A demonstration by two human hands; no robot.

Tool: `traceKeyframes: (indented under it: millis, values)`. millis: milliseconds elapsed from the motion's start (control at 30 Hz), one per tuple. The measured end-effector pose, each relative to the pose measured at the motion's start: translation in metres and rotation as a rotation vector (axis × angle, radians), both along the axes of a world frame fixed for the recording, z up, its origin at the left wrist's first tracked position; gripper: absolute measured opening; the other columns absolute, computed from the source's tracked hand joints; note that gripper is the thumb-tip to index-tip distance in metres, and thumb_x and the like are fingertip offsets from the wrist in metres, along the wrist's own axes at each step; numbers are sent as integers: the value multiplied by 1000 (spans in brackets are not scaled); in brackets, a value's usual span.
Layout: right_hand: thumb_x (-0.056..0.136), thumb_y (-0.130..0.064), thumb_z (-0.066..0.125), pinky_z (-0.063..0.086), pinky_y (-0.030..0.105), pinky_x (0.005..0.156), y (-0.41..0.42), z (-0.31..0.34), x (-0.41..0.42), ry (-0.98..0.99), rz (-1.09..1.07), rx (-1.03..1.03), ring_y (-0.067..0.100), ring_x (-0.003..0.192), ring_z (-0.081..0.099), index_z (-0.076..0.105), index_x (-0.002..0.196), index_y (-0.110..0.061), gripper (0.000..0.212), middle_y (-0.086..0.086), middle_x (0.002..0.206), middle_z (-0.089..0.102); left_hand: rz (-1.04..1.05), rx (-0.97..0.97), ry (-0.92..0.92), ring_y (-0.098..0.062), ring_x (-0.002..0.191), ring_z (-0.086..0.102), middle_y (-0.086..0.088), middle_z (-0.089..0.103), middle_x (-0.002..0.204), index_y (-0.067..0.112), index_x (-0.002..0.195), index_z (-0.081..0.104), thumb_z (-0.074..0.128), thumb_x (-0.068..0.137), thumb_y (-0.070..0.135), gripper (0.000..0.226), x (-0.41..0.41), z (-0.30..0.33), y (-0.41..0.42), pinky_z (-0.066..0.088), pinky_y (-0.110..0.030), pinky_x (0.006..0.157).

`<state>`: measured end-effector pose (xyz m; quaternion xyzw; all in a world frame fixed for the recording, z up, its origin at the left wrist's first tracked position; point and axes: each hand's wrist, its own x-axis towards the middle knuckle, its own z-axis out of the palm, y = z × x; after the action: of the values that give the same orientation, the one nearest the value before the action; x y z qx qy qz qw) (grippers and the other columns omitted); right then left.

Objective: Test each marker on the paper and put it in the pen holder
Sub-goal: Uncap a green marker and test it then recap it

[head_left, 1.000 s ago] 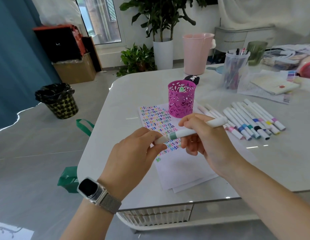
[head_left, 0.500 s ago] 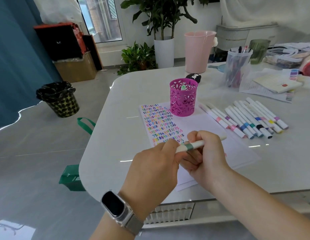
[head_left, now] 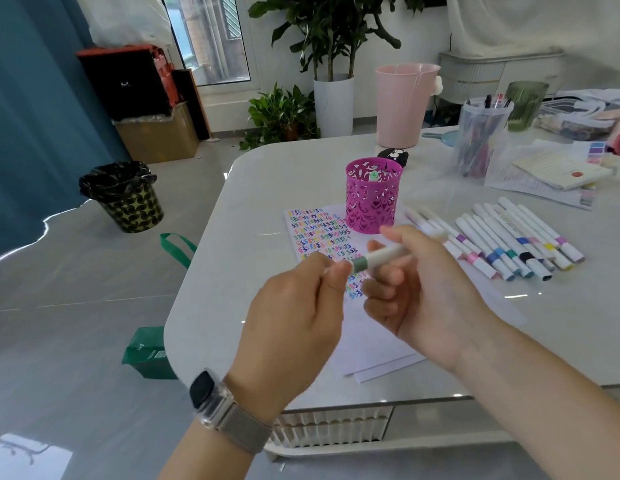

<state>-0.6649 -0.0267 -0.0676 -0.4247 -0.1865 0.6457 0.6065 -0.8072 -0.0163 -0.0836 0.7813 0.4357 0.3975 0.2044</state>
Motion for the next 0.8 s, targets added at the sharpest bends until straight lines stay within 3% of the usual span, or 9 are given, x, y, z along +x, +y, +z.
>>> traceKeyframes:
  millis: [67,167,233,300,367,433,533,633,800]
  values:
    - [84,-24,64,30,18,36,2,1,9,-177,-101,95,10,43,36,53,83,-24,10,-4,53,43,66,-35,-78,-20,51,55,-7,59,53,11,64,52,34,94,48,51,-4,5,4,45,-43,56]
    - [78,-10,72,41,14,44,2,-7,20,-915,-150,327,11,48,47,35,106,-49,60,-7,86,52,135,-66,-8,-26,51,50,-11,58,53,5,61,52,33,94,48,58,-13,8,8,45,-49,57]
    - [79,-11,73,46,11,59,2,-16,19,-1230,-10,446,13,57,52,28,109,-60,73,-16,106,43,131,-101,75,-30,53,48,-16,59,57,4,62,52,33,89,51,58,-19,8,11,44,-50,56]
    - [84,-22,69,46,13,67,3,-28,14,-1394,150,522,5,62,52,40,114,-58,55,-21,109,40,102,-134,131,-27,50,45,-16,59,57,2,63,53,34,87,50,57,-23,8,12,44,-46,55]
    - [90,-33,62,50,28,73,4,-35,7,-1591,245,574,4,68,50,54,108,-43,22,-19,100,47,82,-149,153,-15,42,43,-8,60,53,4,62,55,35,89,48,55,-23,8,12,42,-36,51]
    - [93,-40,56,49,38,72,7,-38,5,-1701,259,604,8,72,49,57,100,-34,9,-15,87,51,93,-165,134,-8,44,50,1,60,50,7,60,55,35,89,48,54,-21,8,12,41,-29,51]
    - [93,-42,54,46,30,63,17,-32,12,-1599,223,558,0,59,50,53,111,-37,19,-14,81,60,110,-200,36,-5,51,57,9,60,55,13,65,53,32,88,51,49,-21,6,17,50,-35,60]
    - [95,-31,54,41,18,47,29,-23,25,-1235,90,444,-3,49,53,37,123,-35,33,-6,74,64,133,-215,2,-5,54,62,5,61,59,16,72,52,34,90,49,41,-26,3,25,54,-41,66]
    - [96,-14,54,45,25,40,47,-9,46,-860,10,315,10,40,54,7,138,-36,67,5,75,64,128,-170,347,-13,70,64,7,65,69,26,91,49,30,92,54,34,-31,-5,30,52,-42,71]
